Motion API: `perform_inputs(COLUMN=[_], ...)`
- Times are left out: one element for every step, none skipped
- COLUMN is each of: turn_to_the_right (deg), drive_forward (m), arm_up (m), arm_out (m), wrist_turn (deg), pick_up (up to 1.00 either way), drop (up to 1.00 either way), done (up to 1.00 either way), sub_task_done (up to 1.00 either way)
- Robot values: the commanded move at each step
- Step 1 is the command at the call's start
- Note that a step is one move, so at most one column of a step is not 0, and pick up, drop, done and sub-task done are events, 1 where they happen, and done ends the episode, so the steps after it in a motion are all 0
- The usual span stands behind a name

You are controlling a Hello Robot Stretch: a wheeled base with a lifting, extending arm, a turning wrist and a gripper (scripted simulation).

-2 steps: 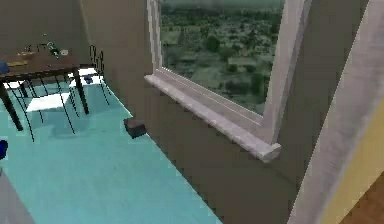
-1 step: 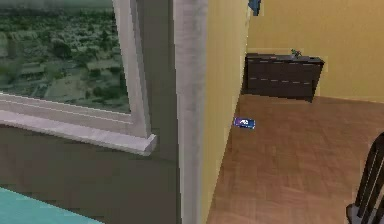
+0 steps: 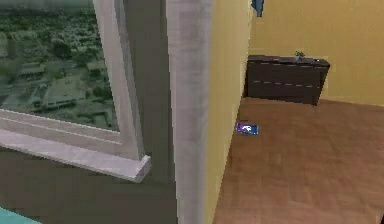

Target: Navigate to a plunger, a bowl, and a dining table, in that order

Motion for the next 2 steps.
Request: perform_inputs(turn_to_the_right=[-45.0, -18.0], drive_forward=[0.0, 0.0], arm_up=[0.0, 0.0], arm_out=[0.0, 0.0], wrist_turn=[0.0, 0.0], pick_up=[0.0, 0.0], drop=[0.0, 0.0], done=[0.0, 0.0], sub_task_done=[0.0, 0.0])
